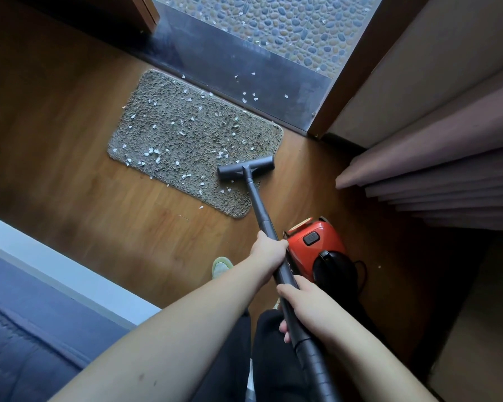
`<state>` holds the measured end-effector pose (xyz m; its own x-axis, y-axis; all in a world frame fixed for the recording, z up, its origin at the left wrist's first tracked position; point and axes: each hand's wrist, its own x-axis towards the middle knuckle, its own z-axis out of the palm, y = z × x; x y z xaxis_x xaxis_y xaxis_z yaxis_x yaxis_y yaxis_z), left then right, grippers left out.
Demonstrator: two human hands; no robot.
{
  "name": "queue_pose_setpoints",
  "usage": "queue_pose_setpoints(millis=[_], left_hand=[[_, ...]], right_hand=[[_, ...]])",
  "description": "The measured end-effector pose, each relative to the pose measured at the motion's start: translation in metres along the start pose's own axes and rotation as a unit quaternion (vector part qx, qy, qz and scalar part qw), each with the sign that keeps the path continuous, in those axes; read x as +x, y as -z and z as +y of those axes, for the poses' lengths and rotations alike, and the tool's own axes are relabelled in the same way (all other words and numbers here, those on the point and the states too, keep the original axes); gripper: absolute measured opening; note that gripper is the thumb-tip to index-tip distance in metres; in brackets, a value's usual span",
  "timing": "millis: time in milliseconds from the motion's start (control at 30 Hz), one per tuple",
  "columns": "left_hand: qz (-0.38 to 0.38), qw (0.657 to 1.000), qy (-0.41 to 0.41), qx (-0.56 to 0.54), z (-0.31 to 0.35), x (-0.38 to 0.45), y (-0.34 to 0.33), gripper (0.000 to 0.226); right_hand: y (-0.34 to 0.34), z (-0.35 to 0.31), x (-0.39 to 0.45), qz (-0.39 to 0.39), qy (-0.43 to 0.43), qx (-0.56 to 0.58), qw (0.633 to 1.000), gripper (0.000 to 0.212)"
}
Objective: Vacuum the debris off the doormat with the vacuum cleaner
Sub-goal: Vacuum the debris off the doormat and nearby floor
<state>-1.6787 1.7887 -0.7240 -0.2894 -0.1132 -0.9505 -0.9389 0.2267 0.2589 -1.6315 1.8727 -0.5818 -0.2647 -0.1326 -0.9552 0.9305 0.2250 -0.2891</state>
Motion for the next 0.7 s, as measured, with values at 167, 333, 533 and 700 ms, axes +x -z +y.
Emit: queue_pose_setpoints(millis=[167, 333, 533, 700], left_hand=[[-0.017, 1.0, 0.012, -0.001, -0.01, -0.021, -0.004, 0.059], [-0.02, 1.0, 0.016, -0.004, -0.022, -0.029, -0.009, 0.065], [-0.012, 1.0, -0.002, -0.023, -0.022, -0.03, 0.0, 0.06], [0.019, 0.997, -0.028, -0.067, 0.003, -0.017, 0.029, 0.051]], right_hand=[[0.0, 0.015, -0.011, 0.002, -0.012, -0.01, 1.0, 0.012], [0.001, 0.021, -0.024, -0.002, -0.007, -0.021, 1.0, 0.01], [-0.005, 0.014, -0.03, -0.005, 0.008, -0.038, 0.999, 0.009], [-0.021, -0.015, -0.013, 0.001, 0.022, -0.023, 0.999, 0.01]])
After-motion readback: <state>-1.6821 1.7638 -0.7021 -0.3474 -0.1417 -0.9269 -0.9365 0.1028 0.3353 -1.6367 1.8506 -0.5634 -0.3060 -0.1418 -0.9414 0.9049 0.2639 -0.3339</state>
